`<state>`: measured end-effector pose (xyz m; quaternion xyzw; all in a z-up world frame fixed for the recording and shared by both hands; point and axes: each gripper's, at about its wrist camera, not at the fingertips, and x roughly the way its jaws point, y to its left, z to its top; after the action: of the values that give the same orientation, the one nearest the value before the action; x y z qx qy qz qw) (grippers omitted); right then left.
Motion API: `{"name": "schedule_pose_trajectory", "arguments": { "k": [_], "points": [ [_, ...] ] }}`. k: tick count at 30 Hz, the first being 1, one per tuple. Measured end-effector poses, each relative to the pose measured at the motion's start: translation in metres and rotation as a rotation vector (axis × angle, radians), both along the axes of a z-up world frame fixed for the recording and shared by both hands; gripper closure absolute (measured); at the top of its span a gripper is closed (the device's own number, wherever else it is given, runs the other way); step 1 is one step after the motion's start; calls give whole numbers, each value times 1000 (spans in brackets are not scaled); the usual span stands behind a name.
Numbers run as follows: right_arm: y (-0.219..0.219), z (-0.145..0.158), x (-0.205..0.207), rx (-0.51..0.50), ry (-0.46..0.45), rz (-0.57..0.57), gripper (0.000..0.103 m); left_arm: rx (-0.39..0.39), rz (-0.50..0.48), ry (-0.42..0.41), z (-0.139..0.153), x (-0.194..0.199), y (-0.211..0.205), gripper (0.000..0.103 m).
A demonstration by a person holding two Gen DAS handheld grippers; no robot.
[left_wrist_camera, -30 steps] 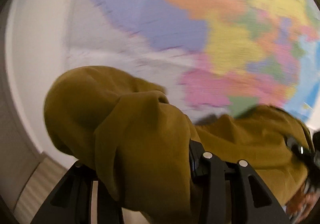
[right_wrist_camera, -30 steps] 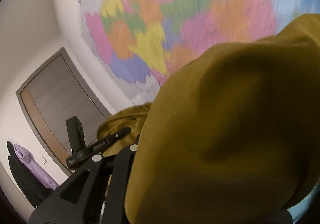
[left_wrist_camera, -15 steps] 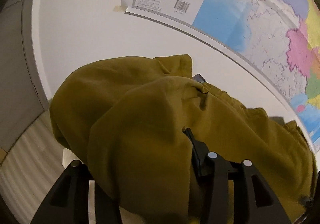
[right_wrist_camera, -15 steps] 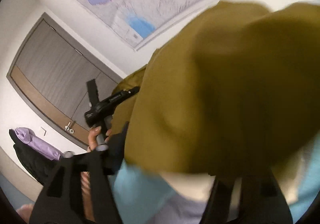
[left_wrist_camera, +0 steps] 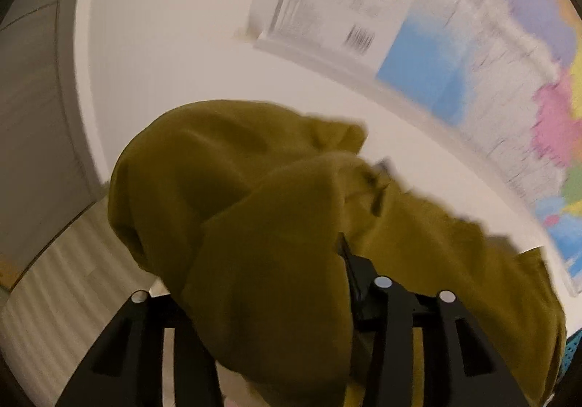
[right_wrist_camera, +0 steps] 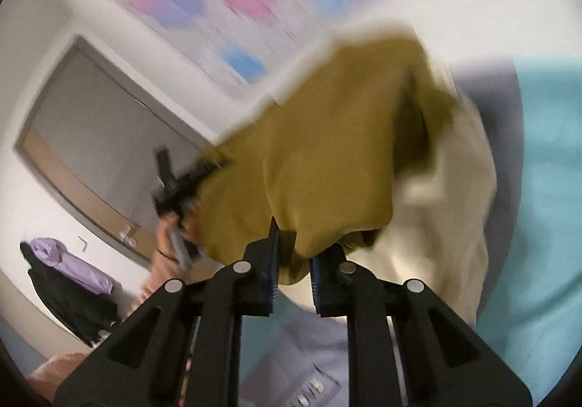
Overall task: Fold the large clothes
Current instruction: 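Lift the olive jacket bundle with both grippers and carry it toward the folded stack, then lower the olive jacket bundle onto the cream folded clothes with both grippers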
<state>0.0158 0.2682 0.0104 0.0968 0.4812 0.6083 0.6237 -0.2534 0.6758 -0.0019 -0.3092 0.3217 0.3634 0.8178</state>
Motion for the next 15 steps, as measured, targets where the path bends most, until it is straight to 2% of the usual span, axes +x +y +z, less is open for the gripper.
{"name": "schedule_pose_trajectory", "arguments": {
  "k": [2, 3, 4, 7, 10, 12, 14, 15],
  "points": [
    [-1, -11, 1, -31, 14, -14, 85, 5, -5, 63, -12, 3, -7, 53],
    [-2, -11, 2, -26, 21, -27, 78, 12, -4, 68, -13, 2, -10, 52],
    [-6, -8, 2, -25, 13, -42, 72, 25, 1, 78, -11, 1, -13, 46],
    [-7, 3, -2, -56, -39, -46, 67, 65, 6, 102, -2, -4, -25, 42],
    [-5, 21, -5, -70, -115, -69, 62, 127, -12, 112, 14, -15, -46, 38],
    [-19, 45, -7, -69, -256, -145, 58, 178, -42, 100, 26, -24, -58, 34],
    [-30, 67, -6, -28, -343, -202, 57, 275, -64, 61, 47, -39, -82, 21],
    [-29, 73, -8, 2, -358, -196, 55, 301, -73, 37, 54, -43, -90, 21]
  ]
}}
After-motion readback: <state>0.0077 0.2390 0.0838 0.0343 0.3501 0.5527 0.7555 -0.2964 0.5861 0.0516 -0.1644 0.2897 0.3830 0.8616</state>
